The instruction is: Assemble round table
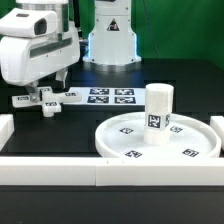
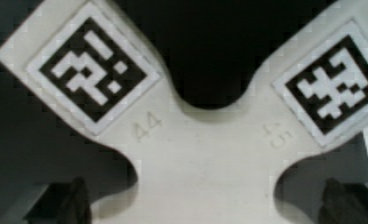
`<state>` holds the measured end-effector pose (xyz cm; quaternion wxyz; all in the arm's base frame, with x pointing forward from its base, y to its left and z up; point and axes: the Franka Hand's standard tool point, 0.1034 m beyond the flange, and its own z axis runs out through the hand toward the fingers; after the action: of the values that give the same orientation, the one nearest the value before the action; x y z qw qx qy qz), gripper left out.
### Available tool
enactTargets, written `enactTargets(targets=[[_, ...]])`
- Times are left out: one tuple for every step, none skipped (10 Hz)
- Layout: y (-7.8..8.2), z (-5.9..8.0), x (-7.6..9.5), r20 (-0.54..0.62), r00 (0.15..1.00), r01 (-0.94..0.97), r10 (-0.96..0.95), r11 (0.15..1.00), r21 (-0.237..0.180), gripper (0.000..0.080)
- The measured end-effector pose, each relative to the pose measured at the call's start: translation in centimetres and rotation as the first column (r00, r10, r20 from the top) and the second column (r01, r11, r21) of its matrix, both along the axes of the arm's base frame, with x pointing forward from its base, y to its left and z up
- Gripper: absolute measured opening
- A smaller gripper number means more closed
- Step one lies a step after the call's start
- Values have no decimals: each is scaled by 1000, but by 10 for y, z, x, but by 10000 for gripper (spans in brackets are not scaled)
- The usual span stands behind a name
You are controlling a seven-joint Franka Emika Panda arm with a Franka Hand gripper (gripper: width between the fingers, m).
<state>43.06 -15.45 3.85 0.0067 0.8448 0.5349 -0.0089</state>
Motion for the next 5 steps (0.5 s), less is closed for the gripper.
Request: enactTargets(targets=[[0,0,0,0,1000,1,-1,1000,0,649],[0,0,0,0,1000,8,-8,1000,0,649],[-1,0,0,0,1000,20,-20,1000,-1,649],[-2,0,-1,-3,999,41,-41,999,1,649],[-1,-1,-1,-4,999,42,-42,999,1,649]])
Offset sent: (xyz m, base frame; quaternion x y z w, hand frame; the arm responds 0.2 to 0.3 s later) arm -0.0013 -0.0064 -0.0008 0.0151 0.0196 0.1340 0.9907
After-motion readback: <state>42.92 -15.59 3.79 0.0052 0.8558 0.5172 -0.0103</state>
